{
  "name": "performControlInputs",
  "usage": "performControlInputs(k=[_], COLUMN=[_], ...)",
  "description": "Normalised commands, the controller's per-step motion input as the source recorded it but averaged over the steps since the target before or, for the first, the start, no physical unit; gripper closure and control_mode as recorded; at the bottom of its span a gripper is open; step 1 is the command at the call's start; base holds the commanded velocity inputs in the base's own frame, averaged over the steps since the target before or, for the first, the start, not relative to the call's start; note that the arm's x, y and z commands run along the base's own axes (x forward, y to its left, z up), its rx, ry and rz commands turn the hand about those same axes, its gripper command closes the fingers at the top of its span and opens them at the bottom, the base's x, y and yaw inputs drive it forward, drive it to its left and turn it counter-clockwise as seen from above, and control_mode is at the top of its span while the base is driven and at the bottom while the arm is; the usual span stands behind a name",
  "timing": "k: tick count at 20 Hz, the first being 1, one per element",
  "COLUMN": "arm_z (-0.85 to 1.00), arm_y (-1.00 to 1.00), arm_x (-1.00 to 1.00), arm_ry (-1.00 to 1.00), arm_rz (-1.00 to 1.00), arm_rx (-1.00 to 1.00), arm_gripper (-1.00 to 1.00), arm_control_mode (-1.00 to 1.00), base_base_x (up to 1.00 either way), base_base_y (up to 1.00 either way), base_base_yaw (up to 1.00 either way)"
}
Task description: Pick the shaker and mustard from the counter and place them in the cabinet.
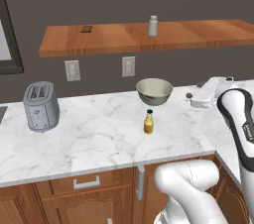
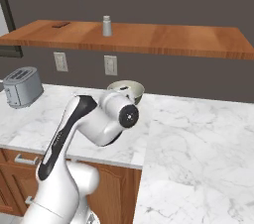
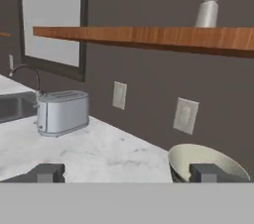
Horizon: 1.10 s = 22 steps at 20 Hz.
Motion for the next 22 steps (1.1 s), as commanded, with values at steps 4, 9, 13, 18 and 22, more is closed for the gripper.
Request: performControlInputs(k=[4,9,13,18,22], arm_z=[-0.77,-0.68,-0.54,-0.42,-0.27], arm_y=[0.0,0.11,0.23,0.41,0.28], arm_x=[-0.06,0.15,0.39,0.51,0.38], arm_ry=[-0.01,-0.02,-0.01,0.0,0.0], arm_rz=[0.36,0.34,0.28,0.18,0.14], arm_rx=[-0.04,-0.04,-0.06,-0.1,-0.08], arm_gripper=[-1.0,-1.0,-1.0,-1.0,-1.0], arm_control_mode=[-1.0,-1.0,-1.0,-1.0,-1.0], base_base_x=[0.0,0.0,0.0,0.0,0.0], base_base_y=[0.0,0.0,0.0,0.0,0.0], base_base_yaw=[0.0,0.0,0.0,0.0,0.0])
